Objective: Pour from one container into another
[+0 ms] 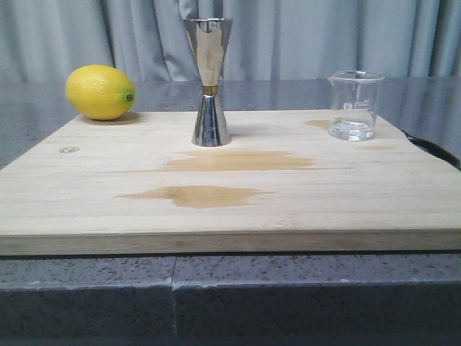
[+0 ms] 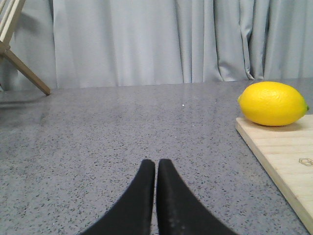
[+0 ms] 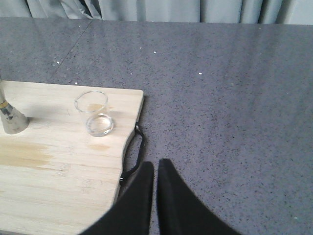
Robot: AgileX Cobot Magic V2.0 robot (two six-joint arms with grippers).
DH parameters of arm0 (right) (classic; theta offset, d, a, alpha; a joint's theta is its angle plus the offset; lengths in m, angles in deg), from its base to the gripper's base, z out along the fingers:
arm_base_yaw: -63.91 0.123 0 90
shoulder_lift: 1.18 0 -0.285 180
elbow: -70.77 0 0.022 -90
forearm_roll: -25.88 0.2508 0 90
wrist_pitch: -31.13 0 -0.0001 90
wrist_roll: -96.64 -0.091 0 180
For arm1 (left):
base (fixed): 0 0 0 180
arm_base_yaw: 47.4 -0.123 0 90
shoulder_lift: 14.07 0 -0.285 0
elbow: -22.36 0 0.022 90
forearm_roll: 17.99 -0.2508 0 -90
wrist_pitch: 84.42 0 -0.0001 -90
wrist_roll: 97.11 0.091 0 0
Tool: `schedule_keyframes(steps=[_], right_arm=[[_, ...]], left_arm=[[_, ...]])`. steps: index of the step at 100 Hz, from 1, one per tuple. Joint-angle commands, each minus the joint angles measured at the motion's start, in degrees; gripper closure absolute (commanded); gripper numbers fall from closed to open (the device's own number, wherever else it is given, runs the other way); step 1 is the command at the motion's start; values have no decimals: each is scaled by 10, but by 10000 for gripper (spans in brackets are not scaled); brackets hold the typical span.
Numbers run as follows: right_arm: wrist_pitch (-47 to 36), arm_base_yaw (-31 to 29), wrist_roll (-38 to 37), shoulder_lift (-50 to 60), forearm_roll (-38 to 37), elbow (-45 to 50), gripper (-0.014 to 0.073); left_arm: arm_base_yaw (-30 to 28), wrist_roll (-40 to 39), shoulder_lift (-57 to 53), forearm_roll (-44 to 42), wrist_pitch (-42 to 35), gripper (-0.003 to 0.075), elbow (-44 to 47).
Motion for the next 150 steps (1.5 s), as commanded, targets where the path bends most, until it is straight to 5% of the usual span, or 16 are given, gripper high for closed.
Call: schedule_keyframes(steps=[1, 68, 86, 98, 126, 150], right_arm=[[-38, 0, 1, -7, -18, -13, 629], [-38, -1, 1, 4, -19, -9, 629], [-49, -44, 1, 52, -26, 21, 629], [-144, -81, -5, 102, 36, 77, 629], [-404, -190, -5, 229, 46, 290, 629], [-526, -223, -5, 255, 61, 431, 629]], left_arm=[[-1, -6, -14, 0, -48, 739, 3], [-1, -6, -14, 0, -48, 739, 3], [-1, -6, -14, 0, -48, 739, 3], [-1, -6, -14, 0, -48, 739, 3], [-1, -6, -14, 0, -48, 739, 3], [-1, -6, -14, 0, -48, 739, 3]])
